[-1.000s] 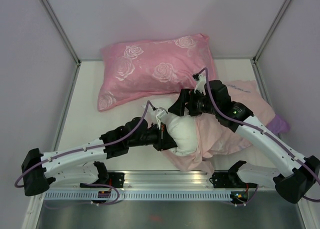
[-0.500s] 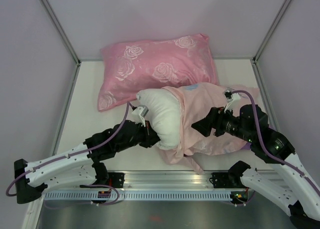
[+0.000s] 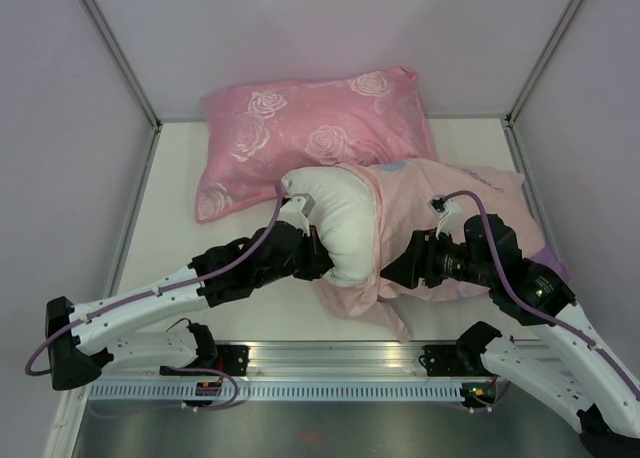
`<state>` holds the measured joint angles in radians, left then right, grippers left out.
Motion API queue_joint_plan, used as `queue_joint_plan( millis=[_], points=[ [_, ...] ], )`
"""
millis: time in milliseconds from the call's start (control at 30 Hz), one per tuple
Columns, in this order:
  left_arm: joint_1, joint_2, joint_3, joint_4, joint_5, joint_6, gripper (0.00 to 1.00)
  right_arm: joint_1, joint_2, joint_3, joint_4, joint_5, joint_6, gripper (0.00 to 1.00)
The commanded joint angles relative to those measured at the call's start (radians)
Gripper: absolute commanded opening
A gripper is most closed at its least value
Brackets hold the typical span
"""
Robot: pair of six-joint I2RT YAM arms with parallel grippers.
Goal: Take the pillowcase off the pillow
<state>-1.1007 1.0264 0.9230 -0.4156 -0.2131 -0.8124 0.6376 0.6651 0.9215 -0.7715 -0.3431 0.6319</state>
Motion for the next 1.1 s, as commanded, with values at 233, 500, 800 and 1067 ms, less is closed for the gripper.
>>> queue_joint_plan(
  millis=[233,500,800,1067],
  points=[
    [0.004,0.081,0.149,0.057,-0.031,-0.018,0.02,0.01,0.1,-0.024,0.086,0.088,-0.029,0.61],
    [0.004,0.009,0.169,-0.07,-0.118,-0.016,0.02,0.01,0.113,-0.07,0.023,0.393,-0.018,0.0],
    [0.004,-0.382,0.08,-0.349,-0.37,-0.109,0.02,0.01,0.09,-0.122,-0.06,0.596,0.047,0.0],
    [0.004,-0.684,0.132,-0.584,-0.47,-0.169,0.02,0.01,0.126,-0.11,-0.074,0.74,0.095,0.0]
  ],
)
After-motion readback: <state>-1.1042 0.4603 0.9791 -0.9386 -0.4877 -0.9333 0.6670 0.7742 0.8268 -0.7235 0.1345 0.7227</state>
